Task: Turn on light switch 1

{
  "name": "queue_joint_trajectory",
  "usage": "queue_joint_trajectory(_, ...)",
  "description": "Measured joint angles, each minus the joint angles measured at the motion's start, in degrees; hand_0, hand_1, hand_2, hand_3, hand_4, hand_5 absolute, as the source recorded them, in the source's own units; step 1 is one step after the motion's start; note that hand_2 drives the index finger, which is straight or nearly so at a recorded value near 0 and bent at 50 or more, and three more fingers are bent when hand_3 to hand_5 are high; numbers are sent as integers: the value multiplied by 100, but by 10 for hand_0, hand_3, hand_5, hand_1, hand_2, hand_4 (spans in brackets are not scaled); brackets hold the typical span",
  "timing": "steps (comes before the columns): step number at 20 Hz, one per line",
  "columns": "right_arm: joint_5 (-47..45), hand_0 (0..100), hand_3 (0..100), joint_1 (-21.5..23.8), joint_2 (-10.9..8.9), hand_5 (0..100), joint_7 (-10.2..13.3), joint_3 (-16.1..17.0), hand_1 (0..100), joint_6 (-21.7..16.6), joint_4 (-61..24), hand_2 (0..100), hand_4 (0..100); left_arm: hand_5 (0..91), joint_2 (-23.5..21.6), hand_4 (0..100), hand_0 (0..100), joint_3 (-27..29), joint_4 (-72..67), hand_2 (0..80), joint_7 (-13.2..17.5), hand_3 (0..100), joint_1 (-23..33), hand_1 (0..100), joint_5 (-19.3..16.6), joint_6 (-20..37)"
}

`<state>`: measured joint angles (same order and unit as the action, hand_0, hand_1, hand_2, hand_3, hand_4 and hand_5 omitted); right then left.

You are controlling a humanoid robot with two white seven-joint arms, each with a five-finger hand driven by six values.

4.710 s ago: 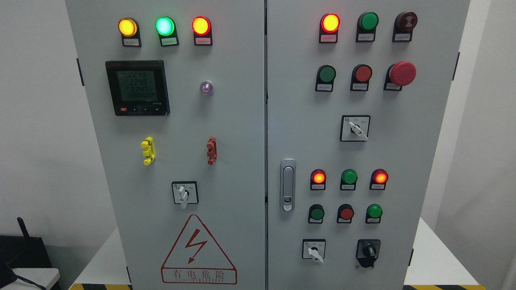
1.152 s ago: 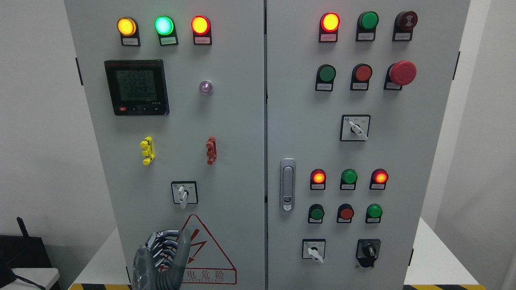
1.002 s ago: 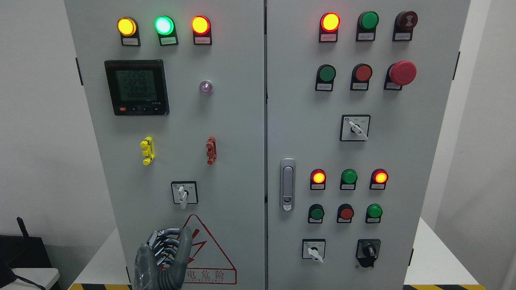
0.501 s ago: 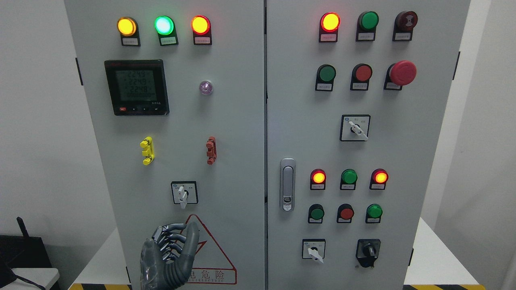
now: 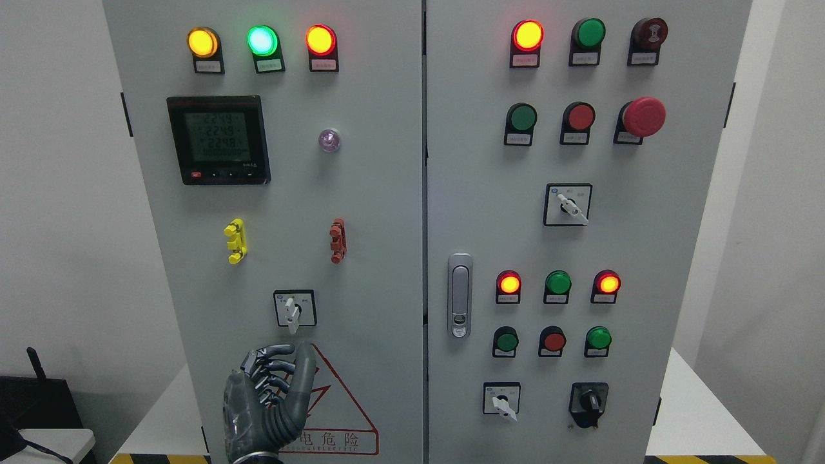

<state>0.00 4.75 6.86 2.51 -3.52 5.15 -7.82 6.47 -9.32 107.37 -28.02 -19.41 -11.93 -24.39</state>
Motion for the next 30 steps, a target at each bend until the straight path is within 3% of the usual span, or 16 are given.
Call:
queue_joint_trajectory(13,0,120,0,0,0,0,0,0,389,0,0,0,0,851,22,804,294,24,-2,416,-81,646,-275,463,1,-189)
queue_joint_trajectory(30,0,120,0,0,0,0,0,0,389,0,0,0,0,846,34,799,309,35,-2,423,-104,633,-593,472,12,-832)
